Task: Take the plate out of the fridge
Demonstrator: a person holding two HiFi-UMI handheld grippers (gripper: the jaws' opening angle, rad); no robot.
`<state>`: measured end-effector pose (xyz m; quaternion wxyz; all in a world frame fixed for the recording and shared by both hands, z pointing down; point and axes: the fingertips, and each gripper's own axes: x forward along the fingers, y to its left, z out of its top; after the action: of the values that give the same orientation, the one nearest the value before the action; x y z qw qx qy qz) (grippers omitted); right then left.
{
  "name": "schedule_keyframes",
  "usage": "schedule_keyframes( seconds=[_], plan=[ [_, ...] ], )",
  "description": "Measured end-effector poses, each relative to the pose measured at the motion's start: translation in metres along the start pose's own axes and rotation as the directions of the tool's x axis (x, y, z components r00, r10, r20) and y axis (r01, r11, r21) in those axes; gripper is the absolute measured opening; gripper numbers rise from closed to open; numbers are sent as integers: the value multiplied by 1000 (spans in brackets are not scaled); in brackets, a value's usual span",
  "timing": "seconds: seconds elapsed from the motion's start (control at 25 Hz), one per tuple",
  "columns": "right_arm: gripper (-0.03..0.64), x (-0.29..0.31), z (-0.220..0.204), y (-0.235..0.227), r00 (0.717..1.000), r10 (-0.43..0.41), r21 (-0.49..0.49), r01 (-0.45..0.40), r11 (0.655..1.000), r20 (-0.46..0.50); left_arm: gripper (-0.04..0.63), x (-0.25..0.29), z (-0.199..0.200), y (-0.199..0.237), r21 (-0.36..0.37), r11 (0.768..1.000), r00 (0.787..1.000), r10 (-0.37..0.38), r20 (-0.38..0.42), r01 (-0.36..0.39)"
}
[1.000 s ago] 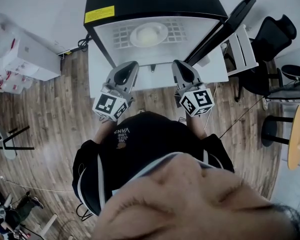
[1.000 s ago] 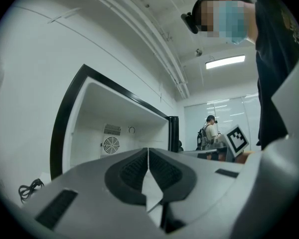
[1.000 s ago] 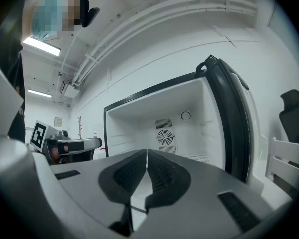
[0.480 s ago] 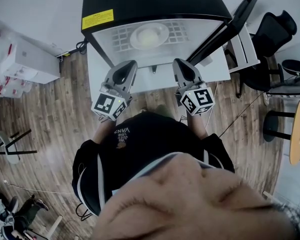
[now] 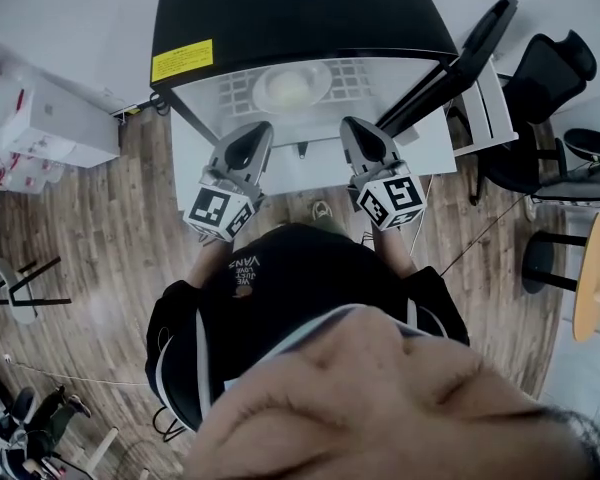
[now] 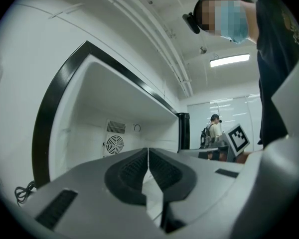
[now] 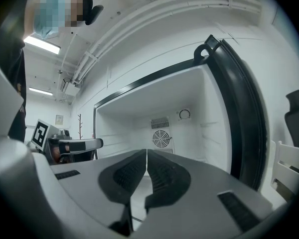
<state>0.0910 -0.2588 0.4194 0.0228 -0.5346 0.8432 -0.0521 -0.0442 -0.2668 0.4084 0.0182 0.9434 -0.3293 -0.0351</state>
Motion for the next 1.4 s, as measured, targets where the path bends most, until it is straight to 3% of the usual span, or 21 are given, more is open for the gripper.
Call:
schedule_keyframes(
  seconds=[0.36,0.88,1.4],
  plan=[
    [12,23,7,-13,997,71,-14,-71,997,1,20,16,0,9,-10,998,998,65,13,-65],
    [12,37,5,-31,991,134,-11,-135,991,-21,20,33,-19,26,-125,978,986,166,8,-164],
    [12,40,-1,-37,985,165,0,-165,986,-40,21,33,-41,42,-336,912,970,240,-32,-236]
  ],
)
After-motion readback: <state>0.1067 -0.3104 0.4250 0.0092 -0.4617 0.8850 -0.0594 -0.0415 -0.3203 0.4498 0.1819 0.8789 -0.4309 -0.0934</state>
